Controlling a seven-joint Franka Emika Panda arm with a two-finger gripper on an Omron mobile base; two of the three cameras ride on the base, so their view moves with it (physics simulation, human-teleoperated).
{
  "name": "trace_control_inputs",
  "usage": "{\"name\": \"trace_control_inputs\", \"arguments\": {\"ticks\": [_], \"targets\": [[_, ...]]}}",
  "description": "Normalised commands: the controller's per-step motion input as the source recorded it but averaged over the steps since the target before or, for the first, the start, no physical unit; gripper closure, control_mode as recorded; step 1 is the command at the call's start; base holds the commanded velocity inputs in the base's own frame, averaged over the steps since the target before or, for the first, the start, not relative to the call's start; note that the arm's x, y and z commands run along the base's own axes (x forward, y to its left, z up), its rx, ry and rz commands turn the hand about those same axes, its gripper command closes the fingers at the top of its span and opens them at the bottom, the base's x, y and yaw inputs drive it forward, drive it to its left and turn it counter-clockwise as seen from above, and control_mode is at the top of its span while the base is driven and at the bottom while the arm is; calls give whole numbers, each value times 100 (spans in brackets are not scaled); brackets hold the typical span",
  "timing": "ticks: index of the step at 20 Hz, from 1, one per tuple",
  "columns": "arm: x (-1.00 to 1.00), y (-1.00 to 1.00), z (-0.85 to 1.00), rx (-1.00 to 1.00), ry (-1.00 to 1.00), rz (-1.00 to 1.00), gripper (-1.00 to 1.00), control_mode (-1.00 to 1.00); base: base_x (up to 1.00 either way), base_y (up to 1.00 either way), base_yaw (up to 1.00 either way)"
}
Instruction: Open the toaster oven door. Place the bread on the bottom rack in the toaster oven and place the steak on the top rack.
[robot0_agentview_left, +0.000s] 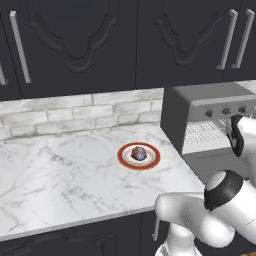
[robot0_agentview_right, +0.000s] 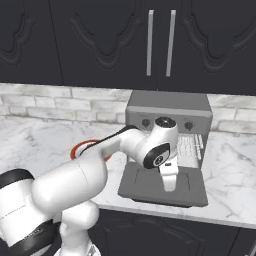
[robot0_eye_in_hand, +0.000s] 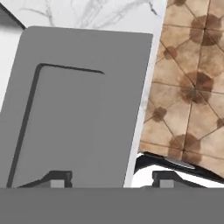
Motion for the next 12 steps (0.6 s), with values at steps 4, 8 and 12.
{"name": "trace_control_inputs", "arguments": {"ticks": [4, 8, 12], "targets": [[-1, -3, 21, -11, 0, 53, -100, -100, 0, 0, 0], [-1, -11, 15, 0, 0, 69, -100, -100, 0, 0, 0], [5, -9, 21, 0, 0, 65, -100, -100, 0, 0, 0]]}}
